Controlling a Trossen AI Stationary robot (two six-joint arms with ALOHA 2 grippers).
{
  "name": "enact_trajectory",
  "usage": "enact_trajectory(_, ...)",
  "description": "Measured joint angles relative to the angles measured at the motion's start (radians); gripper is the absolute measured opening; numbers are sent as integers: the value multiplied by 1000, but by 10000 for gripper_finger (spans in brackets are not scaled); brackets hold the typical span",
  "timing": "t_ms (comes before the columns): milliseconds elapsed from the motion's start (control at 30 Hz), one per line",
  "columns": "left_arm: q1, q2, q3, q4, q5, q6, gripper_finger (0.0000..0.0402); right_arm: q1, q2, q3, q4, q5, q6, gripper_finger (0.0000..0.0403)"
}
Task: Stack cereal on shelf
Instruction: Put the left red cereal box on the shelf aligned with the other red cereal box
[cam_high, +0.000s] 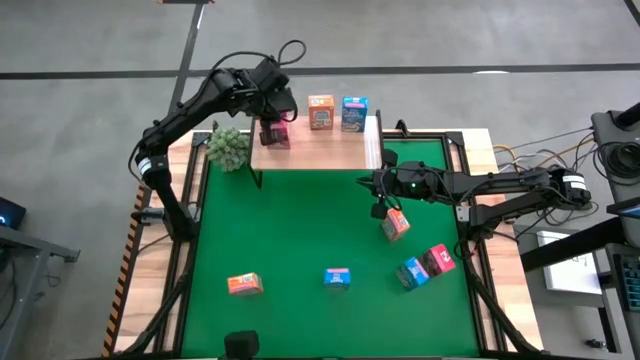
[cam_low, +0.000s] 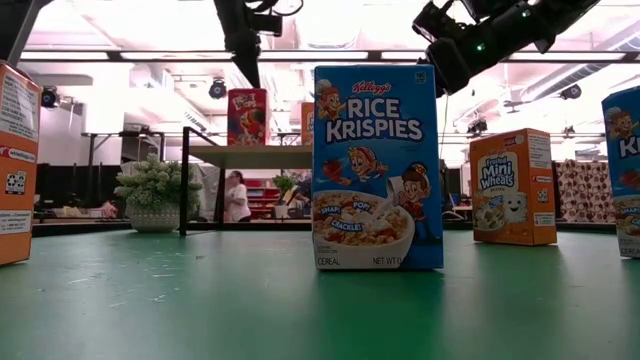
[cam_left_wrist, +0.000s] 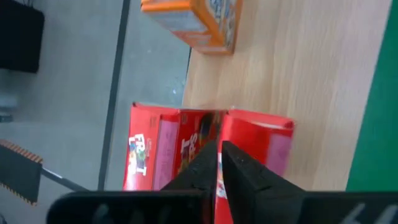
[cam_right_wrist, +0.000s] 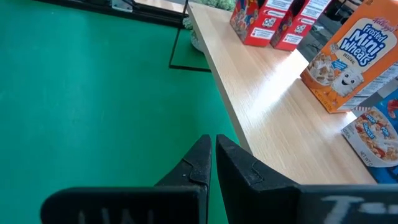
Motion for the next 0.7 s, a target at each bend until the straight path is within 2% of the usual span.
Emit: enact_trajectory(700,0,0,-16,-30,-6,-42,0,0,0,0,1,0,-1,12)
